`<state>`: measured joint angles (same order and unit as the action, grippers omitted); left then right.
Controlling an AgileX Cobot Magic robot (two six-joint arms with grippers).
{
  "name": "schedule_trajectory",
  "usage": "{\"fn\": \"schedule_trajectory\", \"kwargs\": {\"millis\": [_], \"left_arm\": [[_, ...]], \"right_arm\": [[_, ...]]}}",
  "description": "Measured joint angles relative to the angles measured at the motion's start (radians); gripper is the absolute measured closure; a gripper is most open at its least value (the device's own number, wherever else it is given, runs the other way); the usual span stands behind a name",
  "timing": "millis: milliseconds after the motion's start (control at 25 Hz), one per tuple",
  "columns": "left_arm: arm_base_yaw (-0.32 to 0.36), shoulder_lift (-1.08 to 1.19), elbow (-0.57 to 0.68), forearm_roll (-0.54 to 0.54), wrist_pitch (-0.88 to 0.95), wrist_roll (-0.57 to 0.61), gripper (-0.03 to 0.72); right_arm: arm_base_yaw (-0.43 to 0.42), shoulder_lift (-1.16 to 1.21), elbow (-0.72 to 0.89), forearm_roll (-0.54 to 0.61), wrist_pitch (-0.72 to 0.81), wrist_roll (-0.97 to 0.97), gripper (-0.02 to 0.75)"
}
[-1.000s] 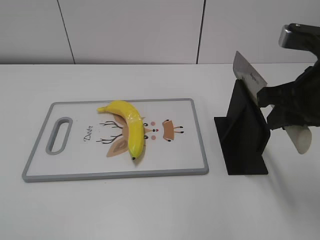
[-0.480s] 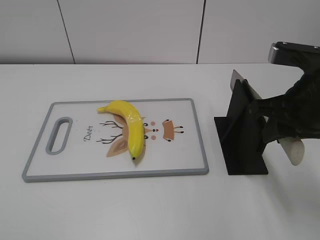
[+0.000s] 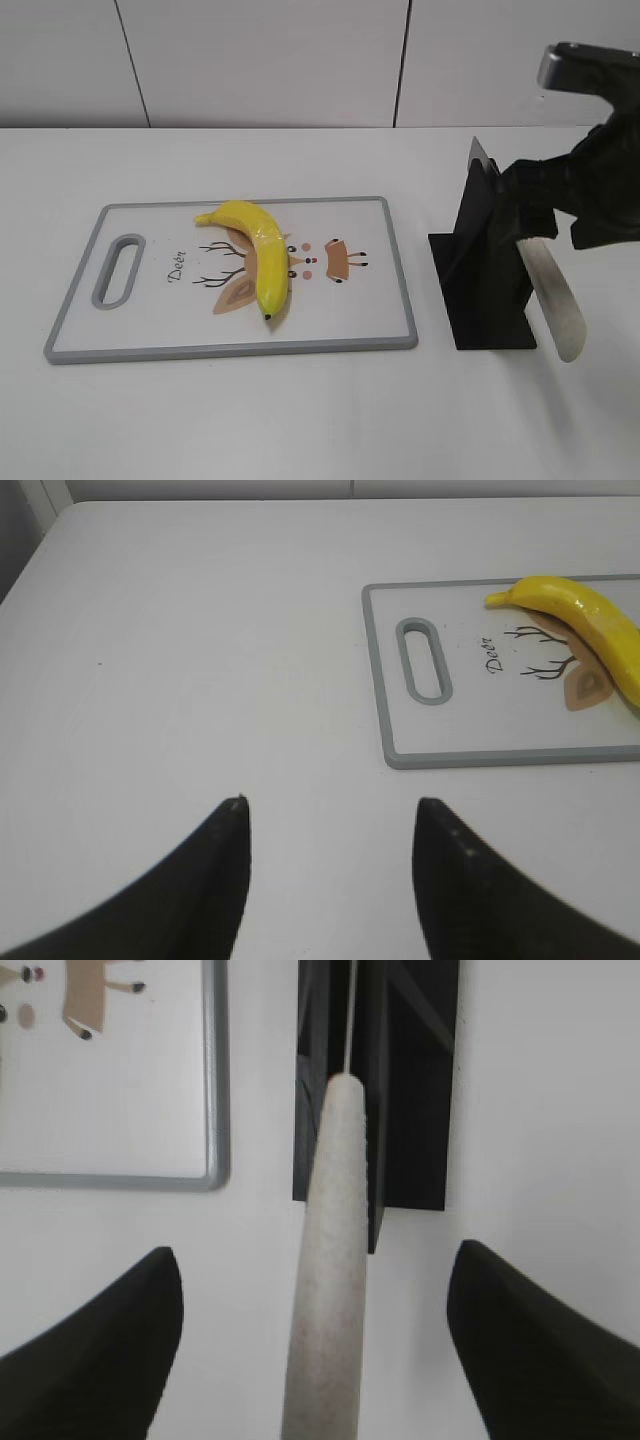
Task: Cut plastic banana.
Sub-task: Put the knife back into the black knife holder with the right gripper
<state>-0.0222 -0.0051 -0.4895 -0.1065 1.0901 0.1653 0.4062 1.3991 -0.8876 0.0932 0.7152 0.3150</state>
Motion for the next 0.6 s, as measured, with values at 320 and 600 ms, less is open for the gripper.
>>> {"fn": "schedule_trajectory", "kwargs": {"millis": [320, 600], "left_arm": [[0.000, 0.000, 0.000, 0.000, 0.000, 0.000, 0.067], [0.000, 0.000, 0.000, 0.000, 0.000, 0.000, 0.044]], "right_arm": [[0.000, -0.196, -0.012, -0.009, -0.077, -0.250, 0.105], [0.000, -0.460, 0.029, 0.009, 0.033, -0.470, 0.180]]}}
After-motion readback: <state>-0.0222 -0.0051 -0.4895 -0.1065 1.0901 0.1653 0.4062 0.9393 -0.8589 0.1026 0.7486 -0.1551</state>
